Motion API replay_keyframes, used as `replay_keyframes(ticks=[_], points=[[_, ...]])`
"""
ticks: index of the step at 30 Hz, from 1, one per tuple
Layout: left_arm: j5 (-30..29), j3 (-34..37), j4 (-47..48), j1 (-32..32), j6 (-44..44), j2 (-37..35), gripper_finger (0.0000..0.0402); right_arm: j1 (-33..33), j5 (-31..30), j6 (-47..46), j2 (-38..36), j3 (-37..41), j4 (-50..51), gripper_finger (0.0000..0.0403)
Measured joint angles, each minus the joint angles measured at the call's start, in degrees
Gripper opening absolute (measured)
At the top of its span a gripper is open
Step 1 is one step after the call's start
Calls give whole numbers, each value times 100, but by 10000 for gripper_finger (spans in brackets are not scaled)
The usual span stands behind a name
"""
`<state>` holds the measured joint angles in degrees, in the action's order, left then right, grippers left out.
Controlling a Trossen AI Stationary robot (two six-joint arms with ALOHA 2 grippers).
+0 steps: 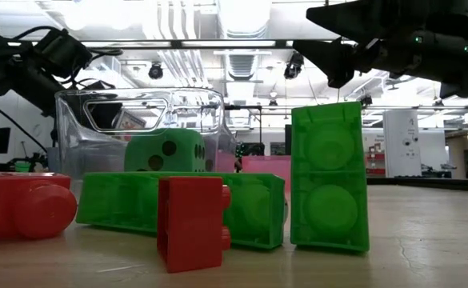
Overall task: Pick & Place Toys
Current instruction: Put the white deck of cards into the black bin, then put the blue deck of cards into the black bin
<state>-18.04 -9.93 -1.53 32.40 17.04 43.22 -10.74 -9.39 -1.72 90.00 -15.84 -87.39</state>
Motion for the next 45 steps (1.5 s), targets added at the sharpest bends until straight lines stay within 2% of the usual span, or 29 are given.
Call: replay_keyframes(ticks=[3, 4, 11, 14, 17, 23, 33, 40, 45], points=[[2, 0, 36, 0, -1, 0, 68, 0, 0, 0, 0, 0, 1, 336], [2, 0, 35, 0, 0, 0, 81, 0, 0, 0, 0, 0, 1, 336], [-1, 0, 27, 0, -2, -2, 226, 0, 2, 0, 0, 0, 4, 336], [0, -2, 6, 0, -2, -2, 267, 0, 2, 0, 0, 0, 8, 336], [2, 0, -5, 0, -28, -2, 291, 0, 2, 0, 0, 0, 16, 336], [168, -58, -36, -7, -183, -93, 305, 0, 2, 0, 0, 0, 45, 336], [1298, -265, 92, -124, -373, -341, 306, 0, 2, 0, 0, 0, 50, 336], [1337, -452, 367, -754, -513, -337, 307, 0, 4, 0, 0, 0, 56, 336], [1338, -760, 1060, -1195, -704, -337, 307, 1, 3, 0, 0, 0, 56, 336]])
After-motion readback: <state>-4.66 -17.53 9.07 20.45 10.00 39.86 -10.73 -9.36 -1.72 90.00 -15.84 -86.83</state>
